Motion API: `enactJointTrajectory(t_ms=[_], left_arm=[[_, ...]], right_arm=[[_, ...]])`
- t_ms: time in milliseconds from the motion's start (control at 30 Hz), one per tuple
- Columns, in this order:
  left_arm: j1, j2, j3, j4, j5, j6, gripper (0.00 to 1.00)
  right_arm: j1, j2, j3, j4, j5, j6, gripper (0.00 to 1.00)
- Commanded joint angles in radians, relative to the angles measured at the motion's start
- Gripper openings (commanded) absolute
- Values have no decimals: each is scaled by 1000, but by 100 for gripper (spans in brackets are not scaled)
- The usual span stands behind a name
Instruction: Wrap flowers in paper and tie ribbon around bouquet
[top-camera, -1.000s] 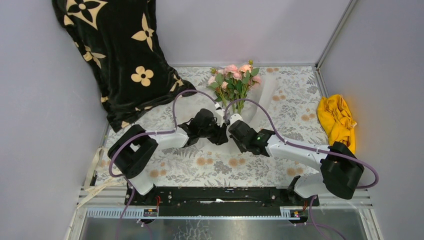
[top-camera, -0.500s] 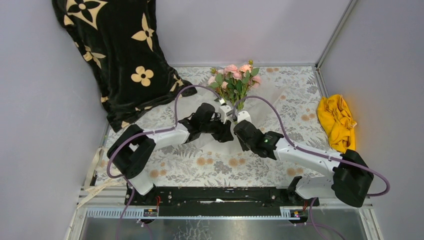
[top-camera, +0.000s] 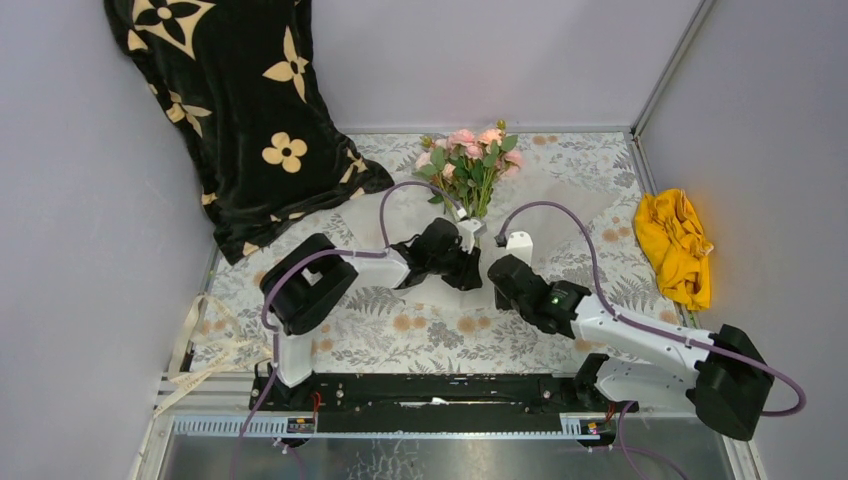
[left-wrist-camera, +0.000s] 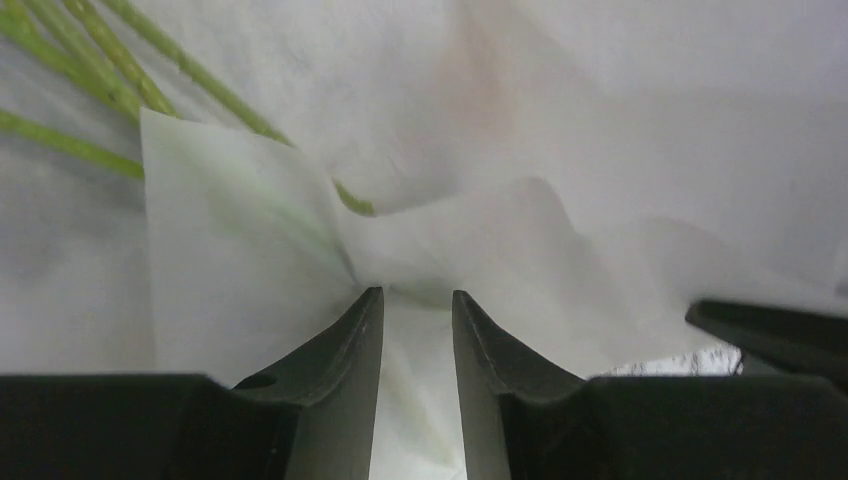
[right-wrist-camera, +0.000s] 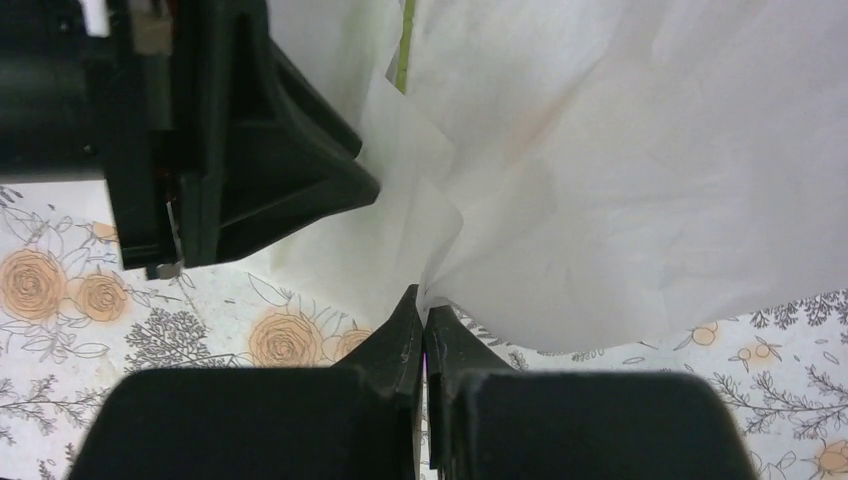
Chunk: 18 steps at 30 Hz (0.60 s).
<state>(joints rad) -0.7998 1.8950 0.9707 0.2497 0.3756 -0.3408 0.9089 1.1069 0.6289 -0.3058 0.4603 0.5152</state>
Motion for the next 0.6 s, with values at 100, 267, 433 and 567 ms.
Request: enactJointTrajectory(t_ms=[100, 267, 433, 567], left_arm=[[-34, 91, 78, -50, -216, -1, 38], [-35, 60, 50, -63, -224, 1, 38], [-7, 24, 31, -74, -140, -12, 42], [44, 12, 43, -111, -9, -1, 45]], right_arm=[[-2, -30, -32, 56, 8, -83, 0], [2, 7, 11, 91, -26, -282, 0], [18, 38, 51, 158, -152, -481, 0], [40, 94, 62, 176, -232, -591, 0]])
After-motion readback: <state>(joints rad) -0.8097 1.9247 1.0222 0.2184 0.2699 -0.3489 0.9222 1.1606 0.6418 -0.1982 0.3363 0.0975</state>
